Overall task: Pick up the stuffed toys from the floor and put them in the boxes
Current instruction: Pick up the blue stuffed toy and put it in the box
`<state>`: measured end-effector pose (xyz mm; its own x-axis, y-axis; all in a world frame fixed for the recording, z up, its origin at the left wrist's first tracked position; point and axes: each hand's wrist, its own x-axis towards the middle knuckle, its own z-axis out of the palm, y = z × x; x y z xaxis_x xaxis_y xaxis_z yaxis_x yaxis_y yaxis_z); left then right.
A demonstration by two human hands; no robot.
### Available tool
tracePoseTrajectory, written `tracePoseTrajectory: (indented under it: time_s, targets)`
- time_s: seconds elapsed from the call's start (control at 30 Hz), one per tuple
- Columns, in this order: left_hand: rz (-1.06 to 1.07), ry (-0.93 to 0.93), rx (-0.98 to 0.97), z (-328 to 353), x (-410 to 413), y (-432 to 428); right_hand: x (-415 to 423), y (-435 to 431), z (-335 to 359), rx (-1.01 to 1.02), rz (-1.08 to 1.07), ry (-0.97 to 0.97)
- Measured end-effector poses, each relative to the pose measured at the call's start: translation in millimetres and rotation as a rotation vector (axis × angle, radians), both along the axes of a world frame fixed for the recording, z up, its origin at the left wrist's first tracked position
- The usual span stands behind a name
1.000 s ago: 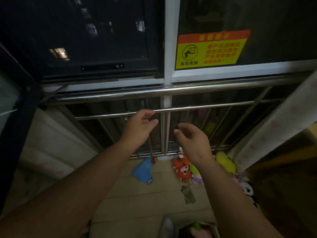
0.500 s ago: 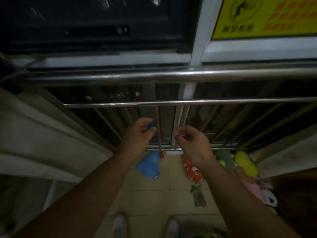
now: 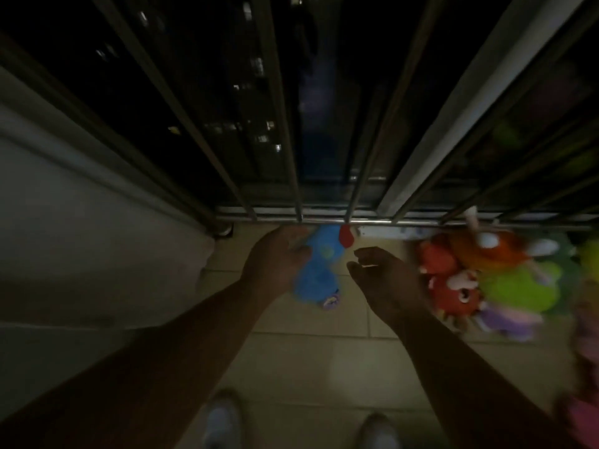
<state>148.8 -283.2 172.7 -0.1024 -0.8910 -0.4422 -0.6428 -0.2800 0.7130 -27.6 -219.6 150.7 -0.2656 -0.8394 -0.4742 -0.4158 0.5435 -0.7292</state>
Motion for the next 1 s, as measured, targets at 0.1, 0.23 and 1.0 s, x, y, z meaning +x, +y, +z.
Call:
tracePoseTrajectory:
  time_s: [0.1, 0.23, 1.0]
  targets:
    - [-0.072, -0.091, 0.021, -80, 14, -1, 16, -6, -79, 0.046, 0.015, 0.028]
    - [-0.098, -0.136, 0.065, -164, 24, -7, 28, -11, -158, 0.107, 0.020, 0.028]
    - [-0.125, -0.080, 0.142, -105, 6, 13, 16, 3, -84, 0.182, -0.040, -0.282]
